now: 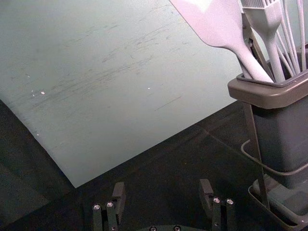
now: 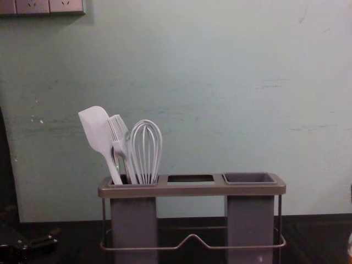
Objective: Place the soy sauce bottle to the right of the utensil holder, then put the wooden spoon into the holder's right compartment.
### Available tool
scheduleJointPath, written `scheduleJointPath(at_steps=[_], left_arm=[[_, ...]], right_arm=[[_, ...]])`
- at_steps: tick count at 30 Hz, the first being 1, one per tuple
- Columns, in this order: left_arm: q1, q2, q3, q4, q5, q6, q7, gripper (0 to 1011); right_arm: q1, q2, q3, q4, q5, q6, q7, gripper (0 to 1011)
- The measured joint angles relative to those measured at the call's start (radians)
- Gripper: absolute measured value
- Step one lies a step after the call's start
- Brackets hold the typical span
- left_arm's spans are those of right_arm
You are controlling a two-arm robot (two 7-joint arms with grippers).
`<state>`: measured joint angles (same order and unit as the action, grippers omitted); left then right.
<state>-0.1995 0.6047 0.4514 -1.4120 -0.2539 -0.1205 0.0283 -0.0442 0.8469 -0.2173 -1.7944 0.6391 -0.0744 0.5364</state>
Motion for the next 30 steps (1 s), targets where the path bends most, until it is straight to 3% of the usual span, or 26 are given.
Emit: scheduleJointPath(at_steps=[8,17,30], left_arm=[[0.000,0.000,0.000,0.000,0.000,0.000,0.000,1005],[0.000,0.000,0.000,0.000,0.000,0.000,0.000,1005],[0.000,0.000,0.000,0.000,0.000,0.000,0.000,1005]], right_arm=[[0.053,-0.077,0.002,0.091,-0.061,-0.047,-0.033,383],[0.134,-0.157,-0.013,0.174,-0.092,-0.057,-0.032,383],[0.231,-0.249,-0.044,0.293,-0.114,-0.017,-0.009,383]])
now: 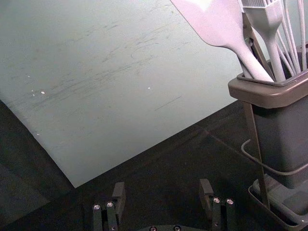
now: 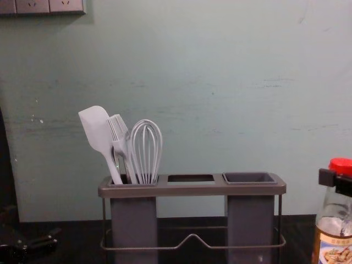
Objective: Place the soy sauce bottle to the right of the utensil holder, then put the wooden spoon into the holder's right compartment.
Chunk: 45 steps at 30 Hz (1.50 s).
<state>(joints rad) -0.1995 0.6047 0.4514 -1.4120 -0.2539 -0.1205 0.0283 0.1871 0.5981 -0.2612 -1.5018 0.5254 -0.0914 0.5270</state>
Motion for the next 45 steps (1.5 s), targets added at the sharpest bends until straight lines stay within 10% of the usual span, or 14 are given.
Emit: scheduleJointPath(at_steps=[45], left_arm=[[0.000,0.000,0.000,0.000,0.000,0.000,0.000,1005]], right_arm=[[0.132,-0.092,-0.040,0.174,-0.031,0.020,0.030,383]])
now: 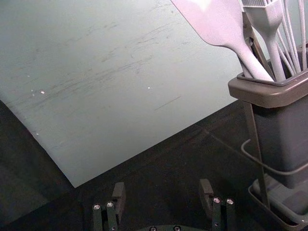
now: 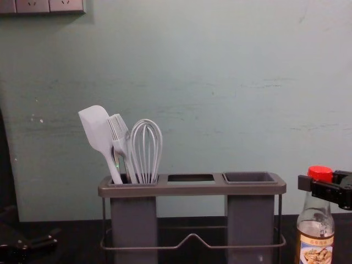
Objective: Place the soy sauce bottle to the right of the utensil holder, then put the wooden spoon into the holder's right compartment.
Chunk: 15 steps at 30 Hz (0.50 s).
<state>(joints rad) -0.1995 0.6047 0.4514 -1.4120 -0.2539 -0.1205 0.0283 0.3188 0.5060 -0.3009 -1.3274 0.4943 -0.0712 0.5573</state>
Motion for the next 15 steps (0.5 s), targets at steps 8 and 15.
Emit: scheduleJointPath(at_steps=[8,15], left_arm=[[0.000,0.000,0.000,0.000,0.000,0.000,0.000,1005],[0.000,0.000,0.000,0.000,0.000,0.000,0.000,1005]], right_arm=[[0.000,0.001,0.000,-0.002,0.000,0.000,0.000,406],[0.000,0.001,0.000,-0.003,0.000,-0.001,0.000,595]])
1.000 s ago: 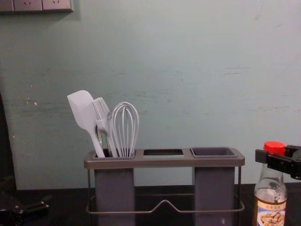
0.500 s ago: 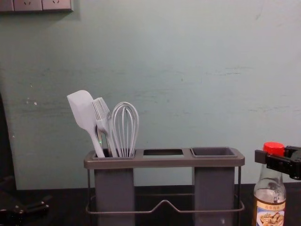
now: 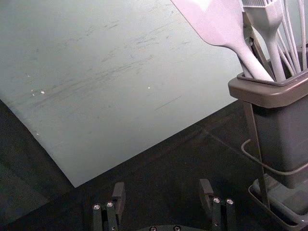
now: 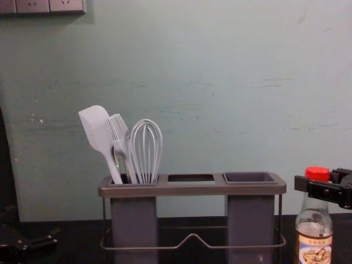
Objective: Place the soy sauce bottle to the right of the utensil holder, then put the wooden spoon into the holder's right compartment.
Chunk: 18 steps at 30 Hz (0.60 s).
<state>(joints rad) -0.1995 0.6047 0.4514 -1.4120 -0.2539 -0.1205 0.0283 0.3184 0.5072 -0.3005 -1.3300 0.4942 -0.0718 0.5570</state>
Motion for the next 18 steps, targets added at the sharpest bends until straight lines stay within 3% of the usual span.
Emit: scheduleJointPath(at_steps=[11,18], left_arm=[[0.000,0.000,0.000,0.000,0.000,0.000,0.000,1005],[0.000,0.000,0.000,0.000,0.000,0.000,0.000,1005]], right_arm=[[0.000,0.001,0.000,-0.001,0.000,0.000,0.000,946],[0.000,0.001,0.000,-0.001,0.000,0.000,-0.001,1003]])
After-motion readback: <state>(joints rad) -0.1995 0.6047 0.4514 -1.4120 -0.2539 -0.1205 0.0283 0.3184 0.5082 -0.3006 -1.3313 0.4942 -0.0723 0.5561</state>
